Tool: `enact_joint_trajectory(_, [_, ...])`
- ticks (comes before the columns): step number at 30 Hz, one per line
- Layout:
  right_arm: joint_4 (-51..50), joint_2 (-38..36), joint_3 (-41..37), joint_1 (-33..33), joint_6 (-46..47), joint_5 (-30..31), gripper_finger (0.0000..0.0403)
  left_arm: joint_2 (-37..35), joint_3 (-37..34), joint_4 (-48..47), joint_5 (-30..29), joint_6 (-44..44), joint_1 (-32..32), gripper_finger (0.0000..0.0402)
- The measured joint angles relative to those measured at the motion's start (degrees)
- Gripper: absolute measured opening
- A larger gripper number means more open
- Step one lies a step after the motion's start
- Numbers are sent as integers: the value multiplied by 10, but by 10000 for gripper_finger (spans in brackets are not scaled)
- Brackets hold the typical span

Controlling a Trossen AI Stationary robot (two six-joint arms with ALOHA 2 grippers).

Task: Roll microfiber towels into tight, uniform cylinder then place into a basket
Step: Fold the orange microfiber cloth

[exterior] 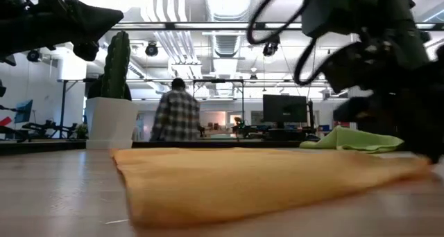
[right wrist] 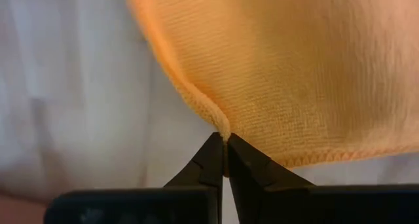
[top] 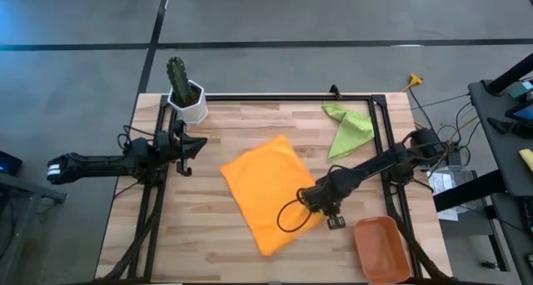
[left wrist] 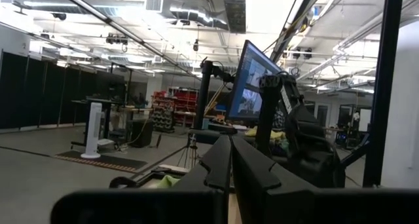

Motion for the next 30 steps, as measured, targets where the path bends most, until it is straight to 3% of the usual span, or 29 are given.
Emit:
enact_joint_trajectory(6, [19,0,-11,41,50,-63,13,6,0,0,0,0,0,0])
enact_joint_trajectory(13, [31,-11,1,63,86,-61,13,6,0,0,1,-1,0,0])
enact_joint_trajectory(18, [31,-36,19,62,90,-29,13,19,0,1,57,0,0,0])
enact_joint_trajectory(30, [-17,-72,27,69,124,-18,13,149,47,1,80,21,-1,0])
